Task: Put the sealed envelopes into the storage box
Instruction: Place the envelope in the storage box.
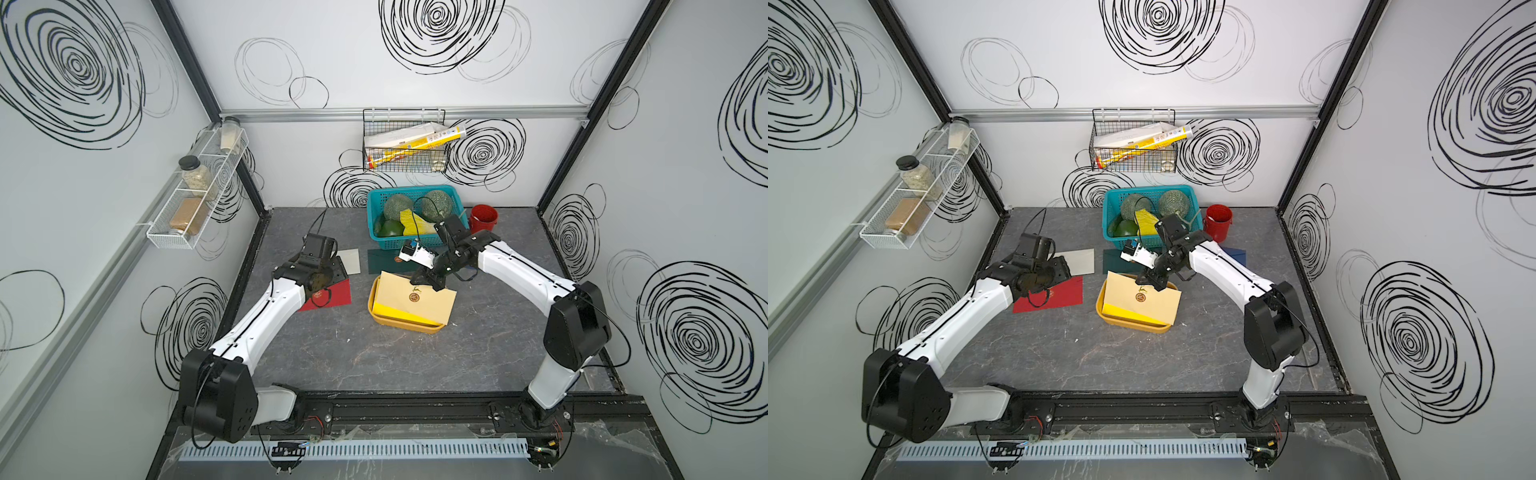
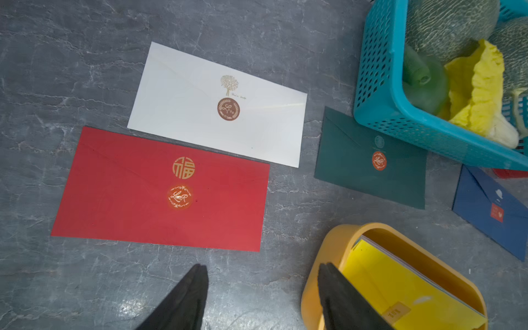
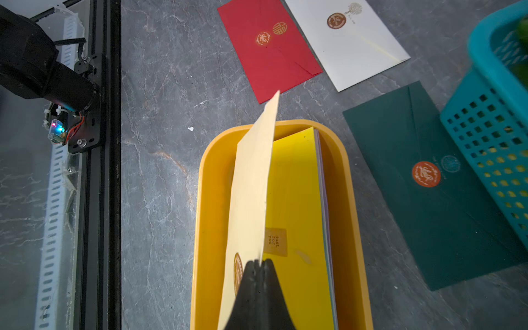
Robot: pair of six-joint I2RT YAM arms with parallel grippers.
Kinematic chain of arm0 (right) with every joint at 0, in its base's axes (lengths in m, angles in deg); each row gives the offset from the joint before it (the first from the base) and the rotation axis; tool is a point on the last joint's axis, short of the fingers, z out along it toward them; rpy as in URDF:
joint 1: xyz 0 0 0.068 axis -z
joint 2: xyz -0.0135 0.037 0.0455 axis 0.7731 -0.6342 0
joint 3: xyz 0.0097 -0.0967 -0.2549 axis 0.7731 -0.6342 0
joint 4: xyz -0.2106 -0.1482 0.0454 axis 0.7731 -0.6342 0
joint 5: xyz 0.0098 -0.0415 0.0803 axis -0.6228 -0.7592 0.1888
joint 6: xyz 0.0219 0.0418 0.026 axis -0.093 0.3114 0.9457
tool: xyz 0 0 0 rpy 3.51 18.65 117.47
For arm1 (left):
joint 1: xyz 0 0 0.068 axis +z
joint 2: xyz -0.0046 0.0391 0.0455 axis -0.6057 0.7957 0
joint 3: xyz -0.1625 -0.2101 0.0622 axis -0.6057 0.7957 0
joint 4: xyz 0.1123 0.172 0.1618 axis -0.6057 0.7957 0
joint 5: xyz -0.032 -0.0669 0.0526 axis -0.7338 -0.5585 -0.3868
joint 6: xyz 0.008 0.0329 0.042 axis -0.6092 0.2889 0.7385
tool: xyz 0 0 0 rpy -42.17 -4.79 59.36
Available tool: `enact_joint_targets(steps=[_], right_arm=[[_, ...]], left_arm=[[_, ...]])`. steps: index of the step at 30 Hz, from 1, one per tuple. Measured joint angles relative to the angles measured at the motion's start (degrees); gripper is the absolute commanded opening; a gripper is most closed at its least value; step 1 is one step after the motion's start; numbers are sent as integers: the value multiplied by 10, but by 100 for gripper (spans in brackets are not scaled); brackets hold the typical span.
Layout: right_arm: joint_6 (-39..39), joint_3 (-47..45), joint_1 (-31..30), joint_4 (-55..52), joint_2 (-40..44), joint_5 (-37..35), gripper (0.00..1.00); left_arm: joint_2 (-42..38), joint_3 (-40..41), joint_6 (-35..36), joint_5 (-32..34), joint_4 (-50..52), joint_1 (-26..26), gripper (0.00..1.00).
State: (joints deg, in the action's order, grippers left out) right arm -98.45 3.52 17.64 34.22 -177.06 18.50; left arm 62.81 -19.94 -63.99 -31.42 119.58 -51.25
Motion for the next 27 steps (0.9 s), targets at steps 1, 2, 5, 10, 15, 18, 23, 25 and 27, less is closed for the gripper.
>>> enact_joint_targets(steps=[1, 2, 5, 10, 15, 18, 23, 25, 27], right_arm=[[-1, 0, -2, 0, -11, -1, 0], [-2, 0, -3, 0, -19, -3, 0], [-4, 0, -7, 0, -42, -14, 0], [-7, 32, -7, -8, -57, -31, 0], [-17, 91, -7, -11, -67, -40, 0], [-19, 99, -7, -11, -67, -43, 0], [-18, 66, -7, -6, -67, -44, 0], [-16, 42, -7, 1, -67, -43, 0], [-13, 25, -7, 2, -67, -43, 4]], left_arm=[[0, 0, 1, -2, 4, 0, 68], [0, 0, 3, -3, 5, 0, 68], [0, 0, 5, -5, 7, 0, 68], [0, 0, 7, -9, 6, 0, 68], [0, 0, 10, -12, 7, 0, 68], [0, 0, 12, -14, 6, 3, 68], [0, 0, 14, -16, 6, 8, 68], [0, 0, 14, -17, 6, 8, 68], [0, 0, 14, -18, 6, 8, 68]])
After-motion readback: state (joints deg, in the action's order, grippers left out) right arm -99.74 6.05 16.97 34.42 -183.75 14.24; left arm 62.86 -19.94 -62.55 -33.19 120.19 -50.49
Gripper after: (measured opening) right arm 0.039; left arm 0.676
